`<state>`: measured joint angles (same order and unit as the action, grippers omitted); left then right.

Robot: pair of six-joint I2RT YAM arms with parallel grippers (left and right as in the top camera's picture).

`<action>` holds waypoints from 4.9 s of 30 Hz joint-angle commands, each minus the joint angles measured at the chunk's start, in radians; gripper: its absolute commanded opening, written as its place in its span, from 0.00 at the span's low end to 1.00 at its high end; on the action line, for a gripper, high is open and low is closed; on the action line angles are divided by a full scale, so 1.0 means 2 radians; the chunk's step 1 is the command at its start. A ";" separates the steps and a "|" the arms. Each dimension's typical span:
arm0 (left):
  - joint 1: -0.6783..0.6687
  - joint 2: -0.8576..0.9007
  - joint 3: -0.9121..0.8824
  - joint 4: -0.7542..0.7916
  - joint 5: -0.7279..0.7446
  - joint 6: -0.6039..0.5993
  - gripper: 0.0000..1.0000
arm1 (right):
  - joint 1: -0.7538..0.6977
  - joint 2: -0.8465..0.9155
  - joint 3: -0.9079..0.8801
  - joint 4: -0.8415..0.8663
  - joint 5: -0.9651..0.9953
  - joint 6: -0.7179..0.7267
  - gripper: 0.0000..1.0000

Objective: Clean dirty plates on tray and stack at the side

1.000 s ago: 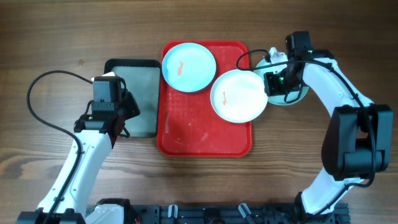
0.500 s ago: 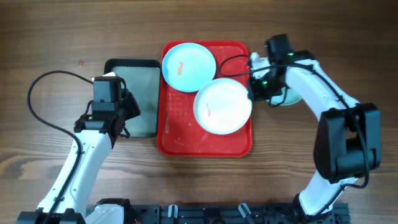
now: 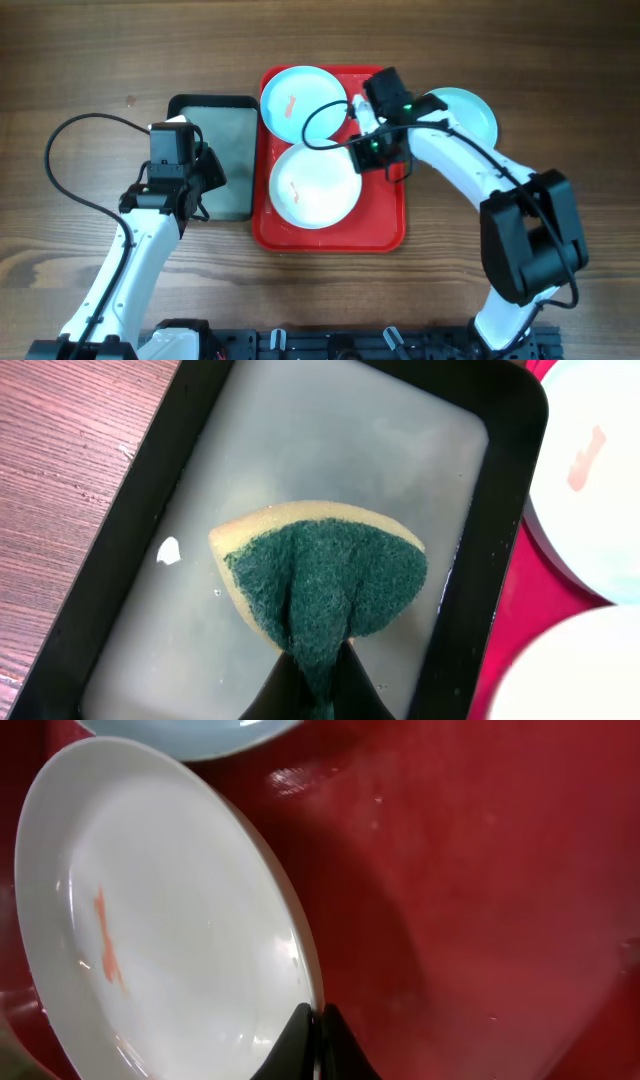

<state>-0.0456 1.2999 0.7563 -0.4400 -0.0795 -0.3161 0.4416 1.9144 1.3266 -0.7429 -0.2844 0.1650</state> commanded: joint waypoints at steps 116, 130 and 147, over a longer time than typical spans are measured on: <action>-0.137 0.098 -0.012 0.047 0.148 -0.121 0.04 | -0.054 0.046 -0.089 0.137 -0.196 0.039 0.04; -0.137 0.108 -0.012 0.063 0.150 -0.121 0.04 | -0.056 0.017 -0.088 0.129 -0.141 0.084 0.04; -0.137 0.100 -0.012 0.091 0.182 -0.119 0.04 | -0.026 -0.031 -0.089 0.106 -0.021 0.063 0.06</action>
<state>-0.3145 1.5112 0.7376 -0.2501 0.2646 -0.5449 0.3508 1.8690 1.1542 -0.5343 -0.3630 0.3252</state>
